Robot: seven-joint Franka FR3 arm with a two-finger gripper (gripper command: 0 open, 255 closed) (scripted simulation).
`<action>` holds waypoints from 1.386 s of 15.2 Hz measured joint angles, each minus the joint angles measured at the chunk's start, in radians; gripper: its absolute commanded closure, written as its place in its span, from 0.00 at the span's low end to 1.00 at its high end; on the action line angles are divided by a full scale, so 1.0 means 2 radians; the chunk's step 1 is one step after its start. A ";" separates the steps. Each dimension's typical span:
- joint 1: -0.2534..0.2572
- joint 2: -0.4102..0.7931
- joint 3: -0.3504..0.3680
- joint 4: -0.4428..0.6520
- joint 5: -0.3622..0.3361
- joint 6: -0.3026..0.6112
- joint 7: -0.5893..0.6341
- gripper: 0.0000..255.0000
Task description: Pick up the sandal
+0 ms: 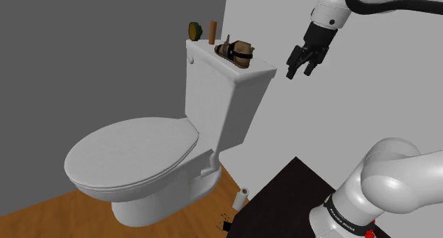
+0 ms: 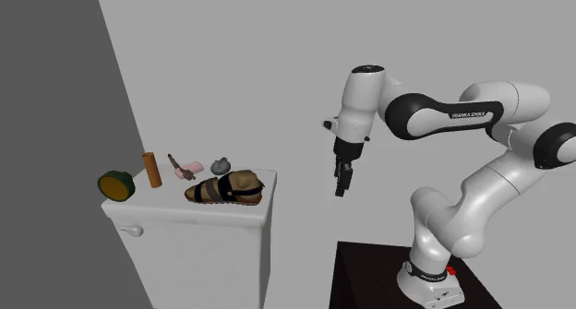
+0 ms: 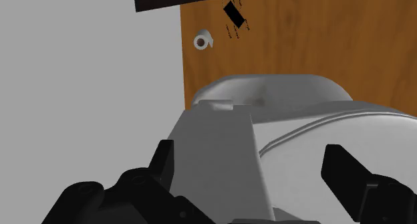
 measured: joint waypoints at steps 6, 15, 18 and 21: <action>0.001 0.079 -0.007 0.062 0.005 0.022 0.000 0.00; 0.002 0.251 -0.025 0.222 0.025 0.046 -0.008 0.00; 0.002 0.310 -0.030 0.287 0.035 0.041 -0.011 0.00; -0.001 0.367 -0.035 0.361 0.046 0.028 -0.016 0.00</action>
